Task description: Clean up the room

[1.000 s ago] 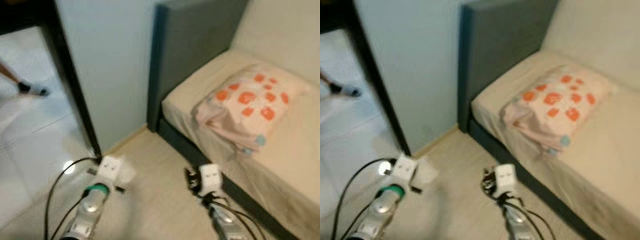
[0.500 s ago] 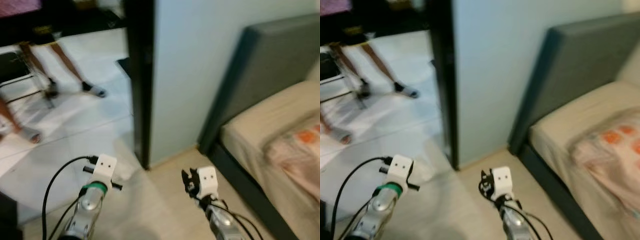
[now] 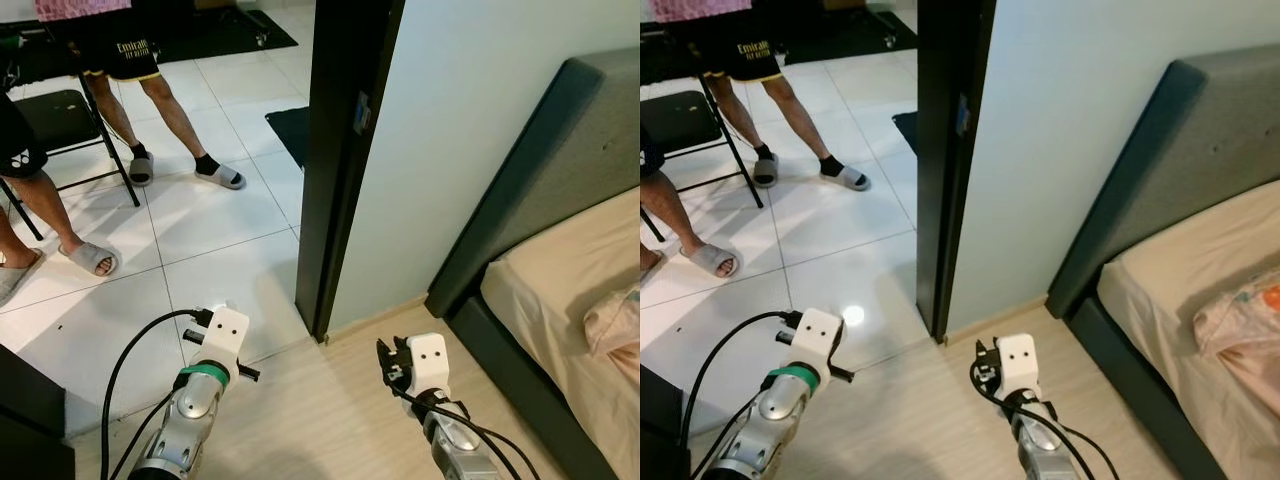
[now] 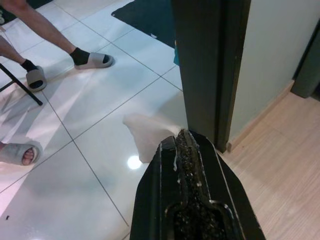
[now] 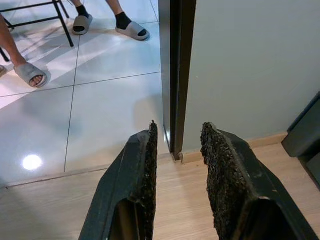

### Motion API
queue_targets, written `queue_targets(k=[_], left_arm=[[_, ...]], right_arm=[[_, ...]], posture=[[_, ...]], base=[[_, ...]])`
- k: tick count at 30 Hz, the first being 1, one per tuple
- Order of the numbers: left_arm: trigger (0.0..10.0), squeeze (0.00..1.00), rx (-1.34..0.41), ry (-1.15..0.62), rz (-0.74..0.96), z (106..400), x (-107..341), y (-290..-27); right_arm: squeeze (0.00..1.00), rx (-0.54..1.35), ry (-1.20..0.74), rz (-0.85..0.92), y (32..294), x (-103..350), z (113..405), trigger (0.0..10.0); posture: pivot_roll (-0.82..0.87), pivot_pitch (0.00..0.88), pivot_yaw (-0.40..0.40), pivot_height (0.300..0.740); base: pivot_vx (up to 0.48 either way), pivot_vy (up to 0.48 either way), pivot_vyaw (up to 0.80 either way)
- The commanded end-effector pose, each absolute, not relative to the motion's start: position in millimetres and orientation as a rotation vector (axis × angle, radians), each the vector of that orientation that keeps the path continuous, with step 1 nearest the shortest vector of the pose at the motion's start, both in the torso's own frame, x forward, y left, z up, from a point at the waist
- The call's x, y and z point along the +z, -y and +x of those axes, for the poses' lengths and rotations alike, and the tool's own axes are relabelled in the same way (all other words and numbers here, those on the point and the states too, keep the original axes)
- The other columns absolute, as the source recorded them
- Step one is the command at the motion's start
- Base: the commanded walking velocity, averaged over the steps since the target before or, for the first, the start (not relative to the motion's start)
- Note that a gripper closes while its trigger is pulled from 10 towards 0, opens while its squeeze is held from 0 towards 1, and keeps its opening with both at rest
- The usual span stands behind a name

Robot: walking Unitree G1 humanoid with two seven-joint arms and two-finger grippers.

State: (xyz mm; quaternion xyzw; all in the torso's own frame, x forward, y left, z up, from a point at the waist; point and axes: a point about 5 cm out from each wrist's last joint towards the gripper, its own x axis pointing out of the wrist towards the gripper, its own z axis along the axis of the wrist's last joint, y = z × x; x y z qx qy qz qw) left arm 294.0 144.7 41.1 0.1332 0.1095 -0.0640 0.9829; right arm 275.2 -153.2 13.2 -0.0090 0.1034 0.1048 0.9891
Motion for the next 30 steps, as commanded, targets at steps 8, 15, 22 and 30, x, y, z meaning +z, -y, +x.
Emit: queue_targets(k=[8,15,22,30], left_arm=[[10.0,0.00,-0.124,-0.262,0.278,288.5,32.3,-145.1],[10.0,0.00,-0.099,-0.276,0.261,288.5,30.7,-148.0],[10.0,0.00,-0.093,-0.276,0.257,288.4,30.5,-150.0],[10.0,0.00,-0.090,-0.272,0.255,288.8,31.0,-150.5]], right_arm=[[0.00,0.192,-0.228,-0.009,157.5,8.6,270.8,10.0],[0.00,0.191,-0.230,-0.011,158.0,8.4,270.6,10.0],[0.00,0.192,-0.230,-0.013,158.1,8.4,270.6,10.0],[0.00,0.197,-0.228,-0.015,156.9,9.1,271.8,10.0]], posture=[[-0.04,0.034,0.038,0.740],[-0.04,0.036,0.037,0.740],[-0.04,0.037,0.036,0.740],[-0.03,0.032,0.034,0.740]], base=[[0.000,0.000,0.00],[0.000,0.037,0.00],[0.000,0.276,0.00],[0.000,0.287,0.00]])
